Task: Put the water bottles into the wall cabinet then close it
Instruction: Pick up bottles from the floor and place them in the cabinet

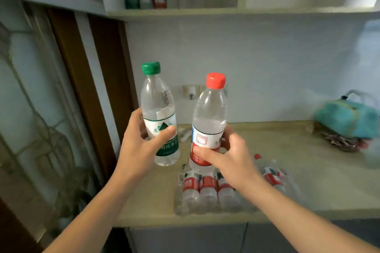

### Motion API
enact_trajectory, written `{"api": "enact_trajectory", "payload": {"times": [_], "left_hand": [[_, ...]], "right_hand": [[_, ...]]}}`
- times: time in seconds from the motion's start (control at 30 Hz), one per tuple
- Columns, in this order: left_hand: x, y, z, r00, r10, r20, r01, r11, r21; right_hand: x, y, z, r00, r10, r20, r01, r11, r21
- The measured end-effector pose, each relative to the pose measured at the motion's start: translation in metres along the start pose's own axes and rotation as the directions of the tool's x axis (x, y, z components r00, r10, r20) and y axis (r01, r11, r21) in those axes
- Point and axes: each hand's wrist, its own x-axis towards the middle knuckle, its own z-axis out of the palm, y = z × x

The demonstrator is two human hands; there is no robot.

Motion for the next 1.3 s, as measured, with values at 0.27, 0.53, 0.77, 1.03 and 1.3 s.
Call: {"api": "enact_trajectory", "payload": {"times": [0.27,0.53,0.77,1.03,1.3], "left_hand": [[0.152,0.097,0.032,0.981,0.114,-0.155,-0.121,0.992,-0.041],[0.287,0.156,0.046,0.961,0.174,-0.216,-0.192,0.979,-0.064],[0.405,0.153,0.048,0.928,0.258,-0.267,-0.241,0.966,0.097],[0.495,0.12,0.035,0.975,0.154,-0.157,-0.15,0.988,0.038],[0.542,0.097,0.038,0.995,0.096,-0.001,-0.096,0.995,0.008]], "right_hand": [[0.15,-0.113,-0.065,0.981,-0.191,0.024,0.19,0.982,0.016],[0.303,-0.196,-0.089,0.944,-0.326,0.052,0.329,0.943,-0.051],[0.409,-0.219,-0.075,0.931,-0.366,0.01,0.362,0.915,-0.178],[0.479,-0.206,-0.056,0.96,-0.266,-0.087,0.267,0.964,-0.004],[0.516,-0.19,-0.051,0.948,-0.309,-0.077,0.288,0.936,-0.204]]}}
